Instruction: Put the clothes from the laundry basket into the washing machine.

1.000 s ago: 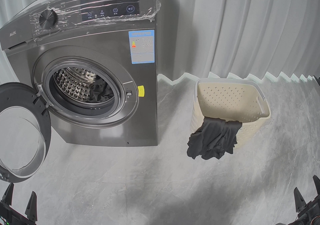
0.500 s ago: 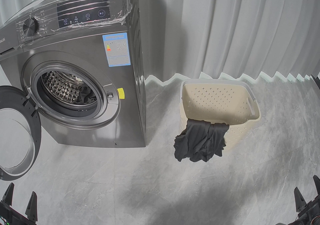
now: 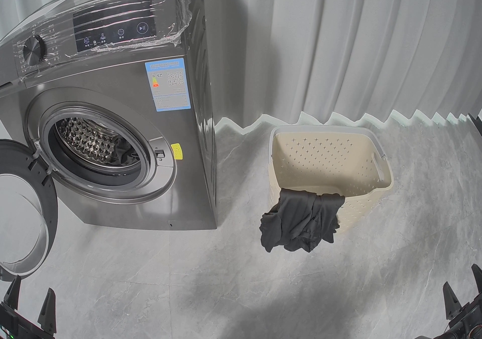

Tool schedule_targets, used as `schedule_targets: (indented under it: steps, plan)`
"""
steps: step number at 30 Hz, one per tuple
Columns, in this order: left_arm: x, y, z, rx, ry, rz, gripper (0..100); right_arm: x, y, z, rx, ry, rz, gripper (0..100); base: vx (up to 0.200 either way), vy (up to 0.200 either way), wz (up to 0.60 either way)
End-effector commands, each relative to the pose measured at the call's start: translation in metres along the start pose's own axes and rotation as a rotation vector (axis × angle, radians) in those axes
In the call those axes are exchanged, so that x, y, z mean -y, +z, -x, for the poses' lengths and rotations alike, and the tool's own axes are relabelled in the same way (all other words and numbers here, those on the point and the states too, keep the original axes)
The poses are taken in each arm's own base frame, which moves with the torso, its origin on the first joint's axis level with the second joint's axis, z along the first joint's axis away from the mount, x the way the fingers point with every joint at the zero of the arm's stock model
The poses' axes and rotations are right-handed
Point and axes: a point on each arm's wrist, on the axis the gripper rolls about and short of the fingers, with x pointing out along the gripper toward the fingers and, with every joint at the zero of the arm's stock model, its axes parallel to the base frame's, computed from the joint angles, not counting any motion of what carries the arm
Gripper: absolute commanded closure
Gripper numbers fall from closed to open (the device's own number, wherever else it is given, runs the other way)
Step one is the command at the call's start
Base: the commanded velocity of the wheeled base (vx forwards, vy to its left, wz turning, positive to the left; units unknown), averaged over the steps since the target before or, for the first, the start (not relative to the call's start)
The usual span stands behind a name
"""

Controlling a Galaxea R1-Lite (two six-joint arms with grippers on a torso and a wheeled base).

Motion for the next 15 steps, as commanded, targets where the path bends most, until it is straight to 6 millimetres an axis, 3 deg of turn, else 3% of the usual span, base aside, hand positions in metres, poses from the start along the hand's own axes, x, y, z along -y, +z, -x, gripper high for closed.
schedule_targets:
  steps: [1, 15]
  plan:
    - [-0.0004, -0.0031, 0.0005, 0.005, 0.0, 0.001, 0, 0.0, -0.0015, 0.0008, 0.011, 0.0, 0.0, 0, 0.0, -0.2, 0.0]
    - [-0.0003, -0.003, 0.0005, 0.006, 0.0, 0.002, 0, 0.0, -0.0015, 0.0008, 0.011, 0.0, 0.0, 0, 0.0, -0.2, 0.0]
